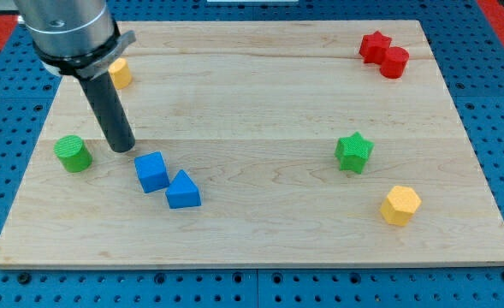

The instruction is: Slide yellow heart to green circle

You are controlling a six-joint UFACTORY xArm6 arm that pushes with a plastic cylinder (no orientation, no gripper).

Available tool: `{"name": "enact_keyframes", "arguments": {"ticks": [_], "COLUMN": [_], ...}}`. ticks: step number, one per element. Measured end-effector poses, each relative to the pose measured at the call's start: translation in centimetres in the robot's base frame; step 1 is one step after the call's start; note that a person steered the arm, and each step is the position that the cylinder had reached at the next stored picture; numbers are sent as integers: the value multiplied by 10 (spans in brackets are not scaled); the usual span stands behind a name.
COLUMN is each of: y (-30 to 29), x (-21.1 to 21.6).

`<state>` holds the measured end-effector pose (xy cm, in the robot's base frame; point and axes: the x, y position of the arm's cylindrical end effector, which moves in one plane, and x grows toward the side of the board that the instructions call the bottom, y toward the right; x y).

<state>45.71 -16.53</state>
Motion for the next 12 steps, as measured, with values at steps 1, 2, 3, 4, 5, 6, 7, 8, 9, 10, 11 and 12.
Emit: {"name": "enact_keyframes", "arguments": {"ticks": [1,2,3,4,5,6,7,8,9,10,11,12], "y": [9,29,37,42,52,52,45,15,-7,-38,-38,-44], "x": [20,27,39,30,18,-47,-107,-156,-201,-207,-193,-167]}}
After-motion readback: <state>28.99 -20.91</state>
